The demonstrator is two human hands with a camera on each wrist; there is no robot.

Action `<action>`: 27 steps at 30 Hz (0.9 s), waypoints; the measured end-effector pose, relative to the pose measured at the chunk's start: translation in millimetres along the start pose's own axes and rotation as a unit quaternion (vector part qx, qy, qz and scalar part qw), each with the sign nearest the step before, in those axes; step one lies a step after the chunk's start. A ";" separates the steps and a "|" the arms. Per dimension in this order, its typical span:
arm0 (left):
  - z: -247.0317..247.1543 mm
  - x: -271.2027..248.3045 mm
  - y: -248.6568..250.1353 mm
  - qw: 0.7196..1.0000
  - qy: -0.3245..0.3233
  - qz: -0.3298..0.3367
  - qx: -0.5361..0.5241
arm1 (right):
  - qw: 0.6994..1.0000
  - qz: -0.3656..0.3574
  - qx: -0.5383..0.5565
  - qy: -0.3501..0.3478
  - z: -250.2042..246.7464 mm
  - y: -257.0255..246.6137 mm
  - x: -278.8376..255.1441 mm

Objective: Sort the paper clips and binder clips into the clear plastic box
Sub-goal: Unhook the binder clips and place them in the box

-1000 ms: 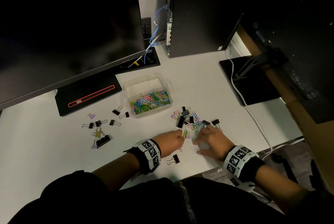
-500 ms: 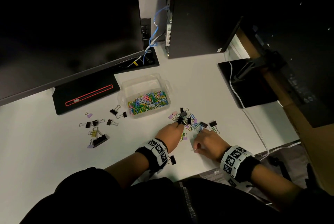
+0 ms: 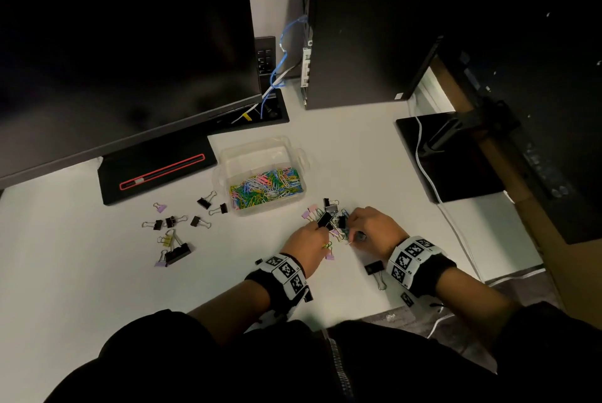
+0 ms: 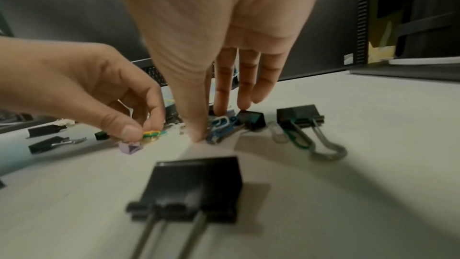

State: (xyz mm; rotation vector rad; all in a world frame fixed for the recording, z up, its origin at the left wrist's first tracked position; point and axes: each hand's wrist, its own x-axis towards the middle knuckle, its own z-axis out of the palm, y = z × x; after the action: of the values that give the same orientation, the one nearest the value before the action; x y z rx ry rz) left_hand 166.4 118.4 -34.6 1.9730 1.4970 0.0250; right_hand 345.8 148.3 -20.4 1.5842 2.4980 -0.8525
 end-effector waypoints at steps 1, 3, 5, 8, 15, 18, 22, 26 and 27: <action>0.5 -0.3 -1.6 1.000 0.002 -0.007 -0.012 | 1.000 -0.002 -0.006 0.000 0.7 1.7 0.7; 1.5 -0.9 -4.7 0.999 0.008 -0.021 -0.036 | 1.000 -0.018 -0.020 -0.004 0.5 3.0 1.6; 2.0 -0.4 -5.9 0.998 0.009 -0.030 -0.046 | 0.999 -0.036 -0.036 -0.010 -3.6 2.9 1.6; 0.6 0.3 -4.4 0.999 -0.003 -0.030 -0.038 | 0.997 -0.040 -0.058 -0.025 -11.2 1.4 1.2; -2.4 1.9 -0.1 0.999 -0.017 -0.046 -0.020 | 1.000 0.017 -0.009 -0.022 -12.8 1.7 5.0; -4.8 2.3 1.0 0.999 -0.027 -0.043 0.004 | 0.999 0.028 -0.022 -0.037 -14.3 2.2 8.2; -6.2 0.1 -0.5 0.999 -0.032 -0.029 0.031 | 0.998 0.031 -0.033 -0.045 -14.7 2.0 8.6; -8.7 -2.7 -4.3 0.998 -0.038 -0.007 0.057 | 0.997 0.023 -0.056 -0.050 -13.6 -1.1 7.4; -10.1 -4.2 -5.5 0.997 -0.042 0.000 0.063 | 0.997 0.018 -0.062 -0.051 -14.1 -2.3 7.9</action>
State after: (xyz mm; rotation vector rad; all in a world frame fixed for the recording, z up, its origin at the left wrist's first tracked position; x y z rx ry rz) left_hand 156.3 120.4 -28.0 2.0462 1.4768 -0.1548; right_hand 343.5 160.8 -10.2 1.5027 2.3933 -0.7396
